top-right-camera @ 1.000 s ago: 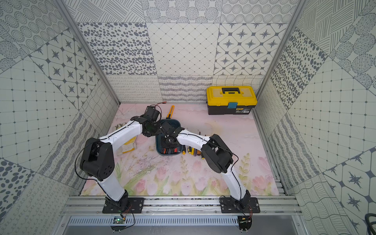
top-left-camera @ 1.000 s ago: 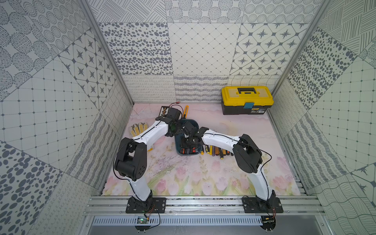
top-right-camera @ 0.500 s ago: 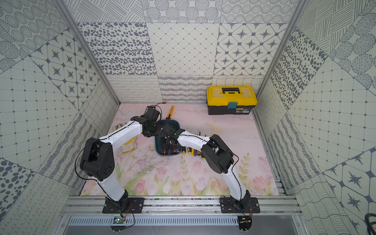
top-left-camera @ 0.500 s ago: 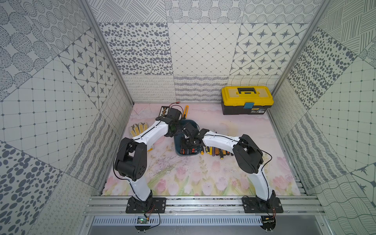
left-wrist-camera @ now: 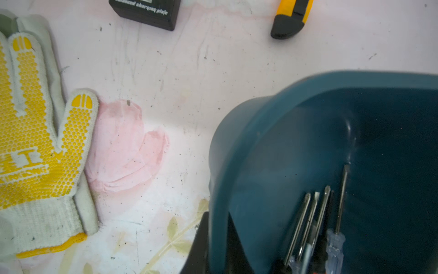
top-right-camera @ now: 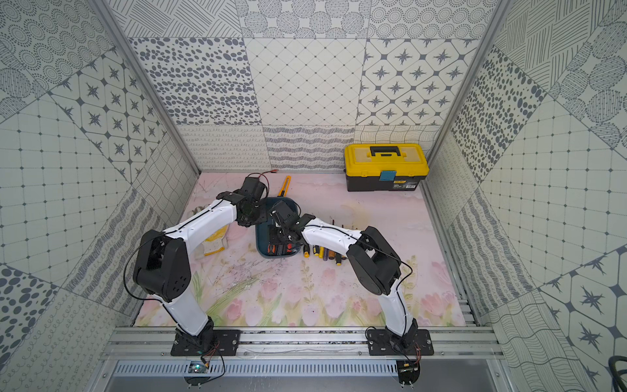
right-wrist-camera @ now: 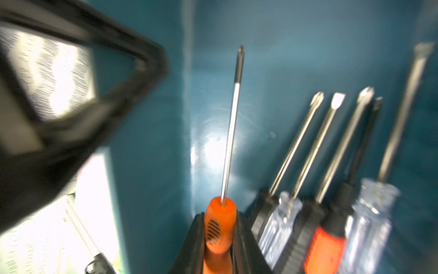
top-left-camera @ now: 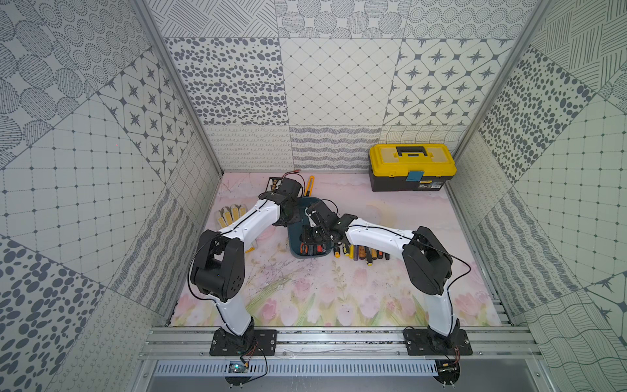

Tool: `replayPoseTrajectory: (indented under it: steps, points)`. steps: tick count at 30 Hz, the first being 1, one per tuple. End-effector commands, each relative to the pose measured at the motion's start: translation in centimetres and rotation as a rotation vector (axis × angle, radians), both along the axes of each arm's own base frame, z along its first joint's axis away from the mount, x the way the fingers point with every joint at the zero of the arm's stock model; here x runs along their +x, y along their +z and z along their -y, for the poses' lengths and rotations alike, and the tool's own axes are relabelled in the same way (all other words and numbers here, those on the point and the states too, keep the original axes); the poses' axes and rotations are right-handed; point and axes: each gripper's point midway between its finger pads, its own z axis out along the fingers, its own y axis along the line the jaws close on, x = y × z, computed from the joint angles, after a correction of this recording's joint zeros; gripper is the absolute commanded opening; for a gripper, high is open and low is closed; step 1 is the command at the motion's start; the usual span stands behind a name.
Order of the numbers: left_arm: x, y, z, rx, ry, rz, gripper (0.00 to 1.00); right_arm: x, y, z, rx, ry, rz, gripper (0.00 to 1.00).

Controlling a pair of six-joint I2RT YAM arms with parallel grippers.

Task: Take out the screwdriver from the storage box
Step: Pick up the screwdriver from the storage box, then place the screwdriver at the center of the board.

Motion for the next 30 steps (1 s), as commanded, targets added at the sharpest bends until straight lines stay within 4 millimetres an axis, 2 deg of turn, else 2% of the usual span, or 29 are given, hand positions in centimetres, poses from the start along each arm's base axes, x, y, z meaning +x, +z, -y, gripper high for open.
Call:
replayPoseTrajectory:
  steps: [1, 5, 9, 15, 19, 25, 30]
  points:
    - [0.8, 1.0, -1.0, 0.046, 0.011, 0.026, 0.00, 1.2, 5.7, 0.1, 0.098, 0.004, 0.126, 0.00]
    - [1.0, 1.7, -1.8, 0.086, 0.009, 0.046, 0.00, 1.6, 8.0, 1.4, 0.108, 0.005, 0.175, 0.00]
    - [1.0, 2.3, -2.6, 0.130, 0.007, 0.068, 0.00, 2.0, 8.2, 3.6, 0.071, -0.008, 0.175, 0.00]
    - [1.2, 2.1, -3.1, 0.160, -0.015, 0.077, 0.00, 2.3, 4.9, 7.6, -0.066, -0.047, 0.118, 0.00]
    - [1.2, 1.3, -3.3, 0.196, -0.047, 0.049, 0.00, 1.9, 2.6, 9.3, -0.146, -0.058, 0.080, 0.00]
    - [1.1, 0.9, -4.6, 0.272, -0.054, 0.017, 0.00, 1.4, -0.1, 10.3, -0.233, -0.041, 0.037, 0.00]
    - [0.8, 0.0, -5.1, 0.290, -0.064, -0.011, 0.00, 1.2, -2.7, 9.7, -0.262, -0.009, -0.031, 0.00]
